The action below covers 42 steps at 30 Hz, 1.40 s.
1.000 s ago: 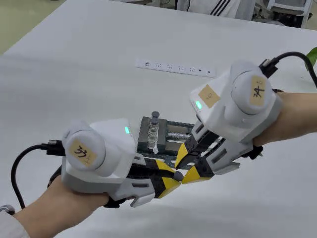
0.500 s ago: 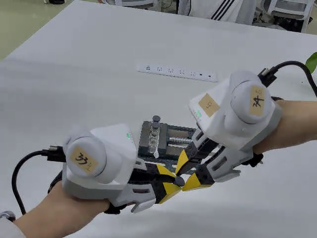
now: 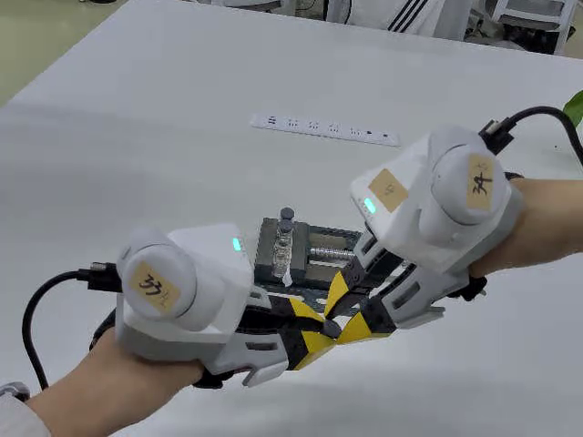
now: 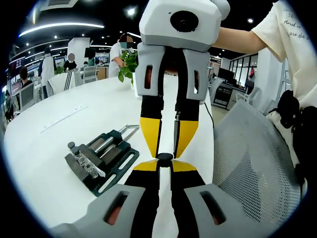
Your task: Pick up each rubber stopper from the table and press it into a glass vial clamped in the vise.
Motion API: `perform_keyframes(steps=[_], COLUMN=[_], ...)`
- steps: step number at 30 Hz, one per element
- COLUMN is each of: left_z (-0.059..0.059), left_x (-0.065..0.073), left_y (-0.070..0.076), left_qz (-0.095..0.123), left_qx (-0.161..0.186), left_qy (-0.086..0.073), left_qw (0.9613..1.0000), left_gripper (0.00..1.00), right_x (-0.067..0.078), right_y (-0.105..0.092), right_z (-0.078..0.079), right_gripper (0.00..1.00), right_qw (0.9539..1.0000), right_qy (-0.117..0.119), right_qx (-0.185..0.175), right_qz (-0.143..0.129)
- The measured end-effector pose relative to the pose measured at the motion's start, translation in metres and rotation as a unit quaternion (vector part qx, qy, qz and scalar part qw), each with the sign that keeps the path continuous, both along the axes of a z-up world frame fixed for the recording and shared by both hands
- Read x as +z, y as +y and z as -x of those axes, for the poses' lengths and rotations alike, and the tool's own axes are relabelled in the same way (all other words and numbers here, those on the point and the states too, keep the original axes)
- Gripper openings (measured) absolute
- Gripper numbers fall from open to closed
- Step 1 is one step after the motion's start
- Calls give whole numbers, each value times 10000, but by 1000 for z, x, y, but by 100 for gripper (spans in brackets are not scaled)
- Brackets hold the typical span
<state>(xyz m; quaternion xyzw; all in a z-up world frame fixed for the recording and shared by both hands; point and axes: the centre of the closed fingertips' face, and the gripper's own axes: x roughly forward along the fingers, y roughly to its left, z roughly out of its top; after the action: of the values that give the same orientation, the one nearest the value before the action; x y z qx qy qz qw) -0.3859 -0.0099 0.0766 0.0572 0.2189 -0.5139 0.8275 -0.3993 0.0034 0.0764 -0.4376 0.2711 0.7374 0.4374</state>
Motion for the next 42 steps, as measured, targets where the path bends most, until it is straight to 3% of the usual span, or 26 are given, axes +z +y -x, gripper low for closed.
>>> perform_keyframes(steps=[13, 23, 31, 38, 40, 42], left_z=[-2, -1, -3, -9, -12, -14], left_x=[0, -6, -8, -7, -3, -2], left_y=[1, 3, 12, 17, 18, 21], left_qz=[85, 151, 240, 202, 343, 307], left_qx=[43, 129, 340, 573, 713, 798], left_qy=[-80, 57, 219, 190, 203, 147], left_qw=[9999, 9998, 9989, 9980, 9967, 9962], left_gripper=[4, 5, 6, 13, 18, 23], right_x=[0, -7, -8, -3, -2, -2], right_y=[1, 3, 10, 13, 13, 13], right_z=[-2, -2, -4, -6, -9, -12], right_gripper=[6, 6, 6, 6, 6, 6], right_qw=[9997, 9997, 9996, 9998, 9997, 9996], right_qy=[144, 151, 211, 176, 197, 174], right_qx=[-172, -160, -179, -128, -170, -200], right_qz=[40, 73, 79, -29, -47, -59])
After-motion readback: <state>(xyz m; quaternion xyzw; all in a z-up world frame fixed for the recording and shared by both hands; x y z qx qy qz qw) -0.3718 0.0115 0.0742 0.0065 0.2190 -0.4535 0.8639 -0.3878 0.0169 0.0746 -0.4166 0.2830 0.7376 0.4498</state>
